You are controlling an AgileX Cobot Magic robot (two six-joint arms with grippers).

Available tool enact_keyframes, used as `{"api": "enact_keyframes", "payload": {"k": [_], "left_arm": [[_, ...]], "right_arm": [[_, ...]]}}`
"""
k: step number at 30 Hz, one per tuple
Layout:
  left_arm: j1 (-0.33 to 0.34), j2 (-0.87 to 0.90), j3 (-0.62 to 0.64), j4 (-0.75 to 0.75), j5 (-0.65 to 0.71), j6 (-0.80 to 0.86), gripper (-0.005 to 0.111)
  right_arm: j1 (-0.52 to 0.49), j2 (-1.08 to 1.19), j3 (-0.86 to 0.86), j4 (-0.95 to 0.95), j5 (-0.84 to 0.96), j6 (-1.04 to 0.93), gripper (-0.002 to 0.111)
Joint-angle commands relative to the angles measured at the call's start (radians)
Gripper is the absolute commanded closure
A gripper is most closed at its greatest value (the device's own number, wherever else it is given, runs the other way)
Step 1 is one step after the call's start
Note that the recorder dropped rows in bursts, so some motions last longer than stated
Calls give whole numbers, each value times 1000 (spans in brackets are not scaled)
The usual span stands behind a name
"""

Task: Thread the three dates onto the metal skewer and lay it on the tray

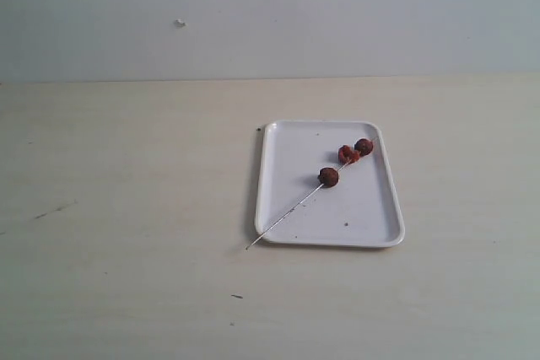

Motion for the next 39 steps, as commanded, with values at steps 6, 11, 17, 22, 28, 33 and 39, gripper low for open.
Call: {"api": "enact_keyframes", "payload": {"k": [6,11,17,22,28,33,39], "left_arm": [[2,-5,3,0,-9,2,107],[2,-5,3,0,-9,2,107],[2,-5,3,0,-9,4,107],[2,-5,3,0,-9,2,107],[2,-5,3,0,-9,2,107],[2,-5,3,0,-9,4,107],[2,-5,3,0,-9,4,107]], "right_arm": [[-54,-6,9,-429,114,443,108],[-54,-6,9,-426,127,443,108],[-54,-6,9,-426,127,443,108],[-54,-6,9,-426,127,443,108],[-54,-6,9,-419,128,443,108],[-54,-6,9,-419,128,443,108],[-54,-6,9,-419,128,443,108]]}}
